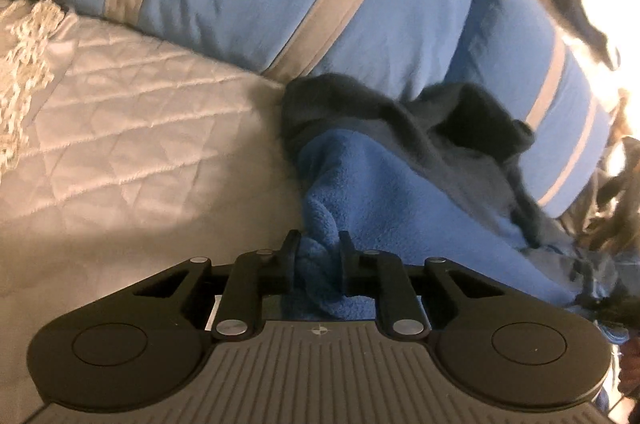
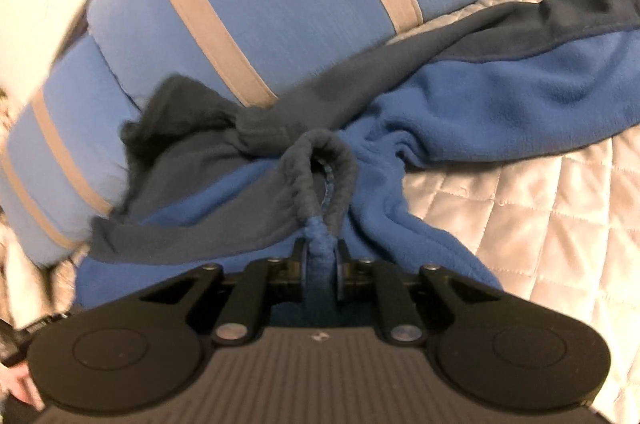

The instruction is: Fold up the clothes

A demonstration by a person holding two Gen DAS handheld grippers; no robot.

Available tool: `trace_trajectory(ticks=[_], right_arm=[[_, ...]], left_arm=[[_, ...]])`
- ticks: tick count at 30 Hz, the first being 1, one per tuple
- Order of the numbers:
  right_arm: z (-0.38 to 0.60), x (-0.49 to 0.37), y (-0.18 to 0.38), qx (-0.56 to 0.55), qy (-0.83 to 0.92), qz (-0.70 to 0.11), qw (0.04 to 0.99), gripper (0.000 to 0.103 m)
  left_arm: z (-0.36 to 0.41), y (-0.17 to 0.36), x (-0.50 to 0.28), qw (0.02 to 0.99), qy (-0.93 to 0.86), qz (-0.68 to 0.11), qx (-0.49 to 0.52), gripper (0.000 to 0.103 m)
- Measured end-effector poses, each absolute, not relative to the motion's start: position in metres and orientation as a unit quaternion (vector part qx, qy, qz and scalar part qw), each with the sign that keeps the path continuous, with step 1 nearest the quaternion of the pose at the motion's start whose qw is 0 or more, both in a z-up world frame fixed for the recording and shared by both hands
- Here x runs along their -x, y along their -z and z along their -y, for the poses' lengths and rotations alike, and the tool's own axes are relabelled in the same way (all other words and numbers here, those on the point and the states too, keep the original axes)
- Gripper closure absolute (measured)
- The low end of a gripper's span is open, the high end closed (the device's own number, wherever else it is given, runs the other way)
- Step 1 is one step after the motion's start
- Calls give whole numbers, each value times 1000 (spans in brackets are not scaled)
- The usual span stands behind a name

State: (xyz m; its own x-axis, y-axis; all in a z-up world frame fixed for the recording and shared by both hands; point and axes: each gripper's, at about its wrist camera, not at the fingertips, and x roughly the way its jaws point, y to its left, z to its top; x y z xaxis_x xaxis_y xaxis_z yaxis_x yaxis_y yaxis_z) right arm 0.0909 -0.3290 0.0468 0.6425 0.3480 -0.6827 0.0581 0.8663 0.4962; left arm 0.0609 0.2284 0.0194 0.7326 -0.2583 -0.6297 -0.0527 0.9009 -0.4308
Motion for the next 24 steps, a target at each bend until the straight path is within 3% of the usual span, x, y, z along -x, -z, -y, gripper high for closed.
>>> trace_trajectory(ticks=[1, 7, 8, 10, 14, 24], right_arm=[[328, -90, -45, -233, -82, -420, 873, 87], [333, -85, -53, -241, -76, -413, 875, 39], [335, -83, -56, -245, -72, -409, 876, 30], [337, -80, -63, -247, -61, -400, 880, 23], [339, -73, -81, -232, -44, -383, 893, 16], [344, -60, -140, -151, -34, -317, 936, 12]], left_arm=[[-229, -18, -61, 906, 53, -361, 213, 74], [-239, -24, -50, 908, 34, -361, 210, 53], [-239, -26, -48, 908, 32, -364, 205, 53], [-238, -32, -42, 907, 30, -373, 190, 53], [-234, -52, -23, 917, 26, -361, 166, 52], [-205, -130, 26, 935, -27, -326, 140, 49]])
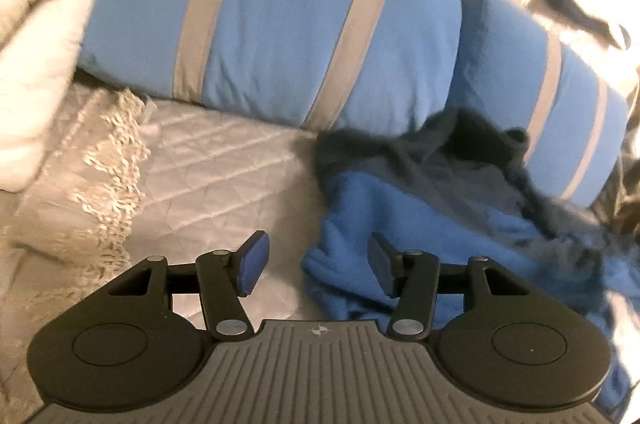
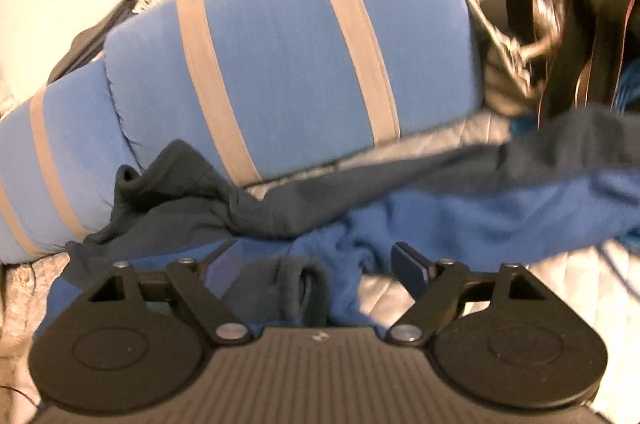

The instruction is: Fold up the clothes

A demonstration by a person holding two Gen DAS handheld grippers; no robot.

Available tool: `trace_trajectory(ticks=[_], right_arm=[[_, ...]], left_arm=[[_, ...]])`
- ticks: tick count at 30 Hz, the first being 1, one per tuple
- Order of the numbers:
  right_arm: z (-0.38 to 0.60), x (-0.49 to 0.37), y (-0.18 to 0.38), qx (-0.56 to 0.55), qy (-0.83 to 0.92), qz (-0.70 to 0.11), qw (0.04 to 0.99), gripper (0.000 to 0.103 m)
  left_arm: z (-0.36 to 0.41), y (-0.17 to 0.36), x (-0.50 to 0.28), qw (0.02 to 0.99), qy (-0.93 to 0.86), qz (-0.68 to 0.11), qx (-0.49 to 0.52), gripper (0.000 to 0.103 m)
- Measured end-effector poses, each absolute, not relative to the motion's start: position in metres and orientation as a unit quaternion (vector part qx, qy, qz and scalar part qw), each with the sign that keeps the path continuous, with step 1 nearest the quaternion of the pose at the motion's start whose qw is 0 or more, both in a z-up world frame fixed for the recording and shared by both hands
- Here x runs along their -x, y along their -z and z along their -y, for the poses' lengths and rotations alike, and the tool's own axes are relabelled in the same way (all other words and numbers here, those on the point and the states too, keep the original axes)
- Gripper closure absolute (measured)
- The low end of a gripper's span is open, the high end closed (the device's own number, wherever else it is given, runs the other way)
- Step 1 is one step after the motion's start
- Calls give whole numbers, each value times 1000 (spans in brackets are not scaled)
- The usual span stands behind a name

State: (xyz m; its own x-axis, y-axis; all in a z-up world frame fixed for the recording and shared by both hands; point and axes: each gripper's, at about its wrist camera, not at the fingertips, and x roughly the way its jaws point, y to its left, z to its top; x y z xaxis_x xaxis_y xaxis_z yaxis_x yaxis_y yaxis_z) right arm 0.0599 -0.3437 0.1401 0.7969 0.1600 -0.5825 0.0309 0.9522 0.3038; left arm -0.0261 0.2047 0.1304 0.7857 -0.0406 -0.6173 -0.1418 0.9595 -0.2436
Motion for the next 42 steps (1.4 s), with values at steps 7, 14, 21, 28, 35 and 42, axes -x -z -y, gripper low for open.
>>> trace_trajectory(ticks=[7, 14, 21, 28, 35, 42], right_arm=[[348, -56, -152, -168, -73, -299, 936, 5], [351, -47, -165, -149, -85, -263, 949, 0], [366, -47, -166, -216, -100, -254, 938, 0], [388, -37, -173, -225, -81, -216, 947, 0], [434, 2, -209, -256, -65, -179, 948, 0], [444, 41, -309, -185, -97, -206, 956, 0]], left_arm=[[-162, -198, 93, 962, -18, -256, 98, 45], [-121, -290, 136, 971, -13, -232, 56, 40], [-76, -349, 155, 976, -10, -217, 13, 39], [-46, -374, 153, 974, 39, -215, 54, 39], [-44, -382, 153, 975, 83, -185, 85, 39], [-70, -379, 134, 975, 101, -149, 133, 30]])
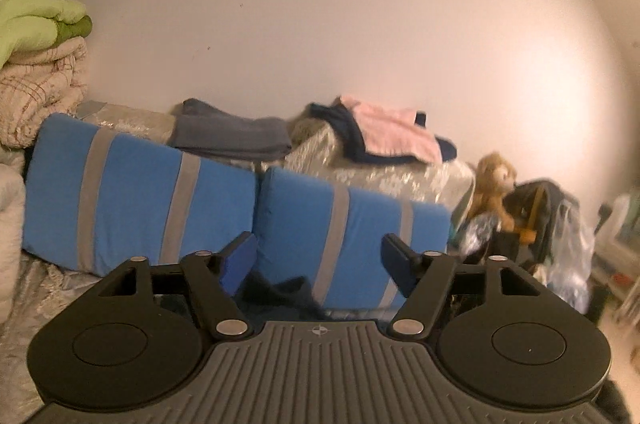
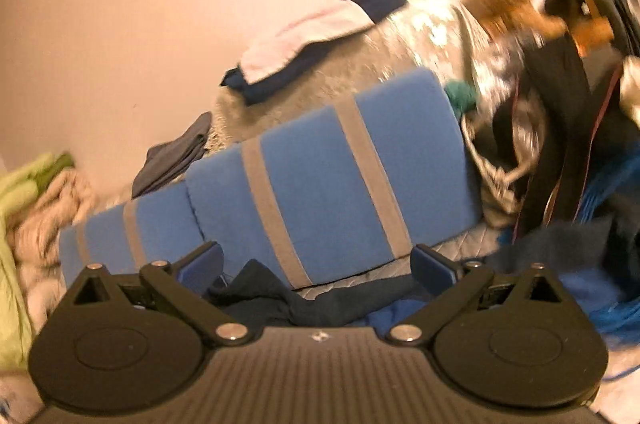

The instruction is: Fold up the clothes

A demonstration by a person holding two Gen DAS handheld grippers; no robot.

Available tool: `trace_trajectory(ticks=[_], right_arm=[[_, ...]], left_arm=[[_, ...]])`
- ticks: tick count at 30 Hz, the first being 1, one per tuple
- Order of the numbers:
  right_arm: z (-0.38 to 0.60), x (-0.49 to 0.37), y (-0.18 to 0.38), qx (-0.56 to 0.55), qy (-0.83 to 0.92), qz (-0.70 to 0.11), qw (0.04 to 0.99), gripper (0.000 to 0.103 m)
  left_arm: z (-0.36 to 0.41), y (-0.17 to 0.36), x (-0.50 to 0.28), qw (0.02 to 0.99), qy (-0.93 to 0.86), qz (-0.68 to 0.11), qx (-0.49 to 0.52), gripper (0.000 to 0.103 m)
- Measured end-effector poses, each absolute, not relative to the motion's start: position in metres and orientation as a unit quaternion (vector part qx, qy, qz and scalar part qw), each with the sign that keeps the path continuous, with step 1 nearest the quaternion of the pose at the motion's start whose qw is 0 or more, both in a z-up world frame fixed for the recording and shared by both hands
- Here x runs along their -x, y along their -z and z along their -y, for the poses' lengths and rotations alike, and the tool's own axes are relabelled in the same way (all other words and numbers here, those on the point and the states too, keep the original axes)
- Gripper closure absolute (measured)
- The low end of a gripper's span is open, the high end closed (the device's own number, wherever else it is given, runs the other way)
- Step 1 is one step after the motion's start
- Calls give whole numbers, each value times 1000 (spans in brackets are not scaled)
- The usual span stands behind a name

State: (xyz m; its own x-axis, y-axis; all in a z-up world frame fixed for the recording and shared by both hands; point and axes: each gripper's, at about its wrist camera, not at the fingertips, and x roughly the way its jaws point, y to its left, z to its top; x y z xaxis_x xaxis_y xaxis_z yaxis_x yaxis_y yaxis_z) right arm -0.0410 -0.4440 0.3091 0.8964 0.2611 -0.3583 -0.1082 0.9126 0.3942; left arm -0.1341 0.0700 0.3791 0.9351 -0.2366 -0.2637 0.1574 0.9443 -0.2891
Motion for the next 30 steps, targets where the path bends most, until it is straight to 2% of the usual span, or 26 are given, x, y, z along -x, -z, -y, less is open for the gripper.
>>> trace_trajectory(ticks=[7, 12, 14, 22, 26, 30], right_arm=[[482, 48, -393, -191, -55, -213, 957, 0], [507, 45, -390, -147, -8, -223, 964, 0], [519, 42, -366, -146, 15, -230, 962, 0], [592, 15, -246, -263, 76, -278, 921, 0], [635, 8, -188, -355, 102, -298, 880, 0], [655, -5, -145, -328, 140, -300, 885, 0]], left_arm=[[-92, -358, 92, 962, 127, -156, 184, 29], [-93, -318, 62, 962, 129, -157, 183, 27], [-89, -287, 45, 958, 135, -170, 188, 27], [-77, -161, -6, 938, 148, -220, 224, 27], [-76, -132, -17, 933, 147, -245, 218, 27], [-73, -128, -17, 937, 157, -245, 192, 27]])
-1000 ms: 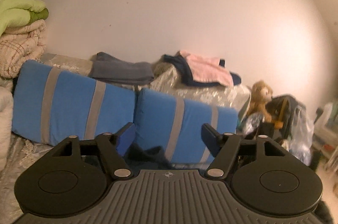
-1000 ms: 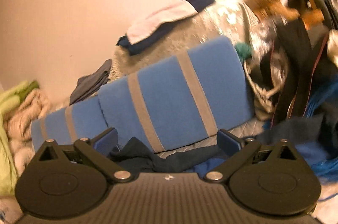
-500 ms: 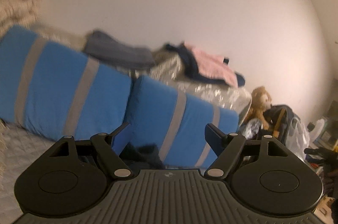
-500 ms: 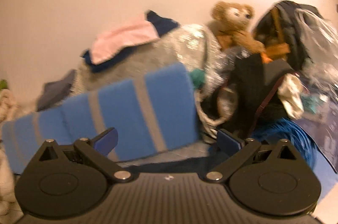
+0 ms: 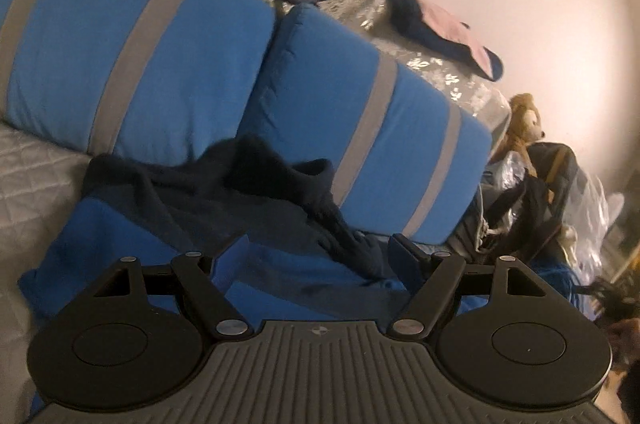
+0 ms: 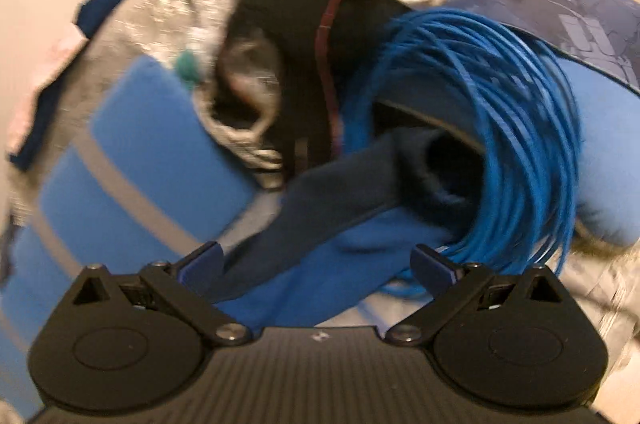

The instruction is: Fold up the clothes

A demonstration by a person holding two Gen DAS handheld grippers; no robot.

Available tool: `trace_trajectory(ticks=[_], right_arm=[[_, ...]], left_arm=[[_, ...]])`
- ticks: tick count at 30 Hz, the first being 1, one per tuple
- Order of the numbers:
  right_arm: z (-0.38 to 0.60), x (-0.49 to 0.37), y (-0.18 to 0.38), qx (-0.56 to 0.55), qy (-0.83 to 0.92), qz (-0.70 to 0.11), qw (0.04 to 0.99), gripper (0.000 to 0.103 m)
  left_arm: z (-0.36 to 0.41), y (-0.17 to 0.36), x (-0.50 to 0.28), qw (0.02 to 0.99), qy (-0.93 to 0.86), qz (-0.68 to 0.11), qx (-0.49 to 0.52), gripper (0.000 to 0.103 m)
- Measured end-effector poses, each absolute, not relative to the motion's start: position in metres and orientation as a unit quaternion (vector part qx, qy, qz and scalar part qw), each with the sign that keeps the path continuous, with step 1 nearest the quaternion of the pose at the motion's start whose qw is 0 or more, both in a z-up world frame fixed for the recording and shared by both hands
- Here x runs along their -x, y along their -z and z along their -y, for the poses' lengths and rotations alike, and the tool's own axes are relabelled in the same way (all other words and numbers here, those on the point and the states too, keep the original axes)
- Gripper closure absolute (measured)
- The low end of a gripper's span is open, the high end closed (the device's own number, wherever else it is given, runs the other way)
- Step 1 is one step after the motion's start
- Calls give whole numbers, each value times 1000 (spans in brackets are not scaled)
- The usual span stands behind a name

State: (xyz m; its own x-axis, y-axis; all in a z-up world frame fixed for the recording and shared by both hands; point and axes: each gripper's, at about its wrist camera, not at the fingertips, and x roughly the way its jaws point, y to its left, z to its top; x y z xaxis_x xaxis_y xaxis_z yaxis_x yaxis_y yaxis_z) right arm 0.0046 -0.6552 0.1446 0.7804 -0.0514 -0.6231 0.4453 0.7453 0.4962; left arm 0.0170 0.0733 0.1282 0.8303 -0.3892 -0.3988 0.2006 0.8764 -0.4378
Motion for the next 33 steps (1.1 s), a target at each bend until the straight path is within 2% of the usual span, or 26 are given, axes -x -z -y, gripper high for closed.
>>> trace_trajectory(ticks=[6, 12, 13, 14, 15, 16, 17, 24, 29, 33], right_arm=[[678, -30, -98, -259, 181, -306, 898, 1], [678, -68, -75, -188, 194, -320, 908, 10], [675, -75, -73, -166, 202, -322, 910, 16], [673, -79, -70, -150, 211, -325, 910, 36], [672, -83, -68, -137, 220, -330, 908, 52], [669, -85, -67, -126, 227, -333, 906, 90], [666, -87, -68, -115, 232, -336, 905, 95], [591, -77, -124, -75, 160, -315, 932, 96], [496, -62, -182, -69, 61, -292, 952, 96], [415, -50, -200, -54, -28, -280, 958, 96]], left_arm=[[-67, -121, -19, 936, 164, -260, 173, 27], [-60, -105, -31, 933, 154, -287, 156, 27], [-60, -103, -31, 932, 152, -289, 154, 27], [-60, -101, -32, 932, 150, -291, 152, 27], [-61, -99, -32, 933, 148, -293, 151, 27], [-61, -98, -33, 933, 147, -294, 149, 27], [-62, -98, -33, 933, 146, -294, 147, 27], [-69, -101, -33, 931, 140, -293, 167, 27], [-72, -104, -29, 931, 141, -287, 176, 27], [-75, -103, -25, 933, 134, -285, 176, 27]])
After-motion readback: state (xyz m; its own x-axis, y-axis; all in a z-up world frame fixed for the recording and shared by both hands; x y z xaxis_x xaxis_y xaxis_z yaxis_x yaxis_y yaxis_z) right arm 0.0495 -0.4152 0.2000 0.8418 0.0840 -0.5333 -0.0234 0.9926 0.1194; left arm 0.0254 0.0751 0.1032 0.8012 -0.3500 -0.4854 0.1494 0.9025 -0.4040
